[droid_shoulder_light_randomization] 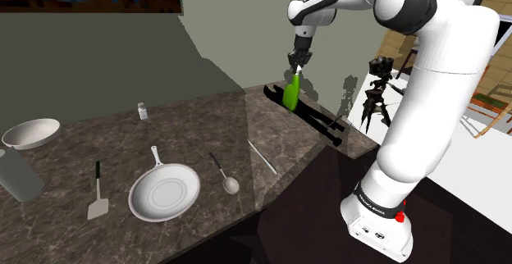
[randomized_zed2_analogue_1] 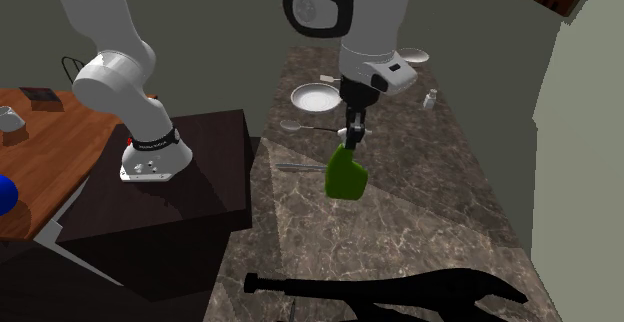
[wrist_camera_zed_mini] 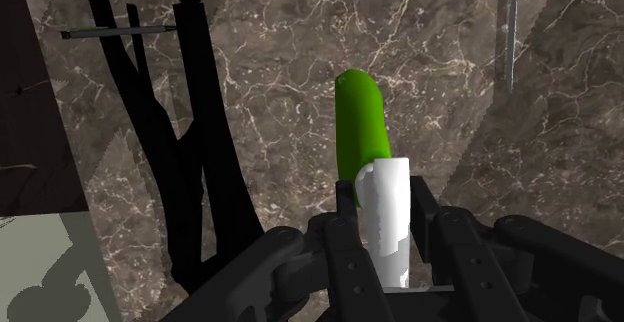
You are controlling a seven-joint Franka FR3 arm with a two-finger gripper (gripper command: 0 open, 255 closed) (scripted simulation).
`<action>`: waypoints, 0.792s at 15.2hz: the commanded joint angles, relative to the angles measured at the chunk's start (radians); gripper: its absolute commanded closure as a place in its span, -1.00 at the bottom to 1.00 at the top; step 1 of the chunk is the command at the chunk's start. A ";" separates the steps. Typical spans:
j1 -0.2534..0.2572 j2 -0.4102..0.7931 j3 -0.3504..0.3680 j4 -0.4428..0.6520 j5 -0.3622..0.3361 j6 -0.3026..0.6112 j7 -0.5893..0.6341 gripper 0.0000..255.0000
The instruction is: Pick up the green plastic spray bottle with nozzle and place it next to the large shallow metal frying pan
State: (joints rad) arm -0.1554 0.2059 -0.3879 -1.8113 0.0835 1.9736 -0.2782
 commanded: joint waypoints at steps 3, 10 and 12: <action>0.003 -0.019 -0.001 0.032 -0.009 -0.050 0.007 1.00; 0.003 -0.035 -0.003 0.107 -0.017 -0.139 0.013 1.00; 0.002 -0.037 -0.004 0.130 -0.018 -0.165 0.014 1.00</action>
State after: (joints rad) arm -0.1541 0.1712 -0.3923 -1.6914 0.0665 1.8217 -0.2671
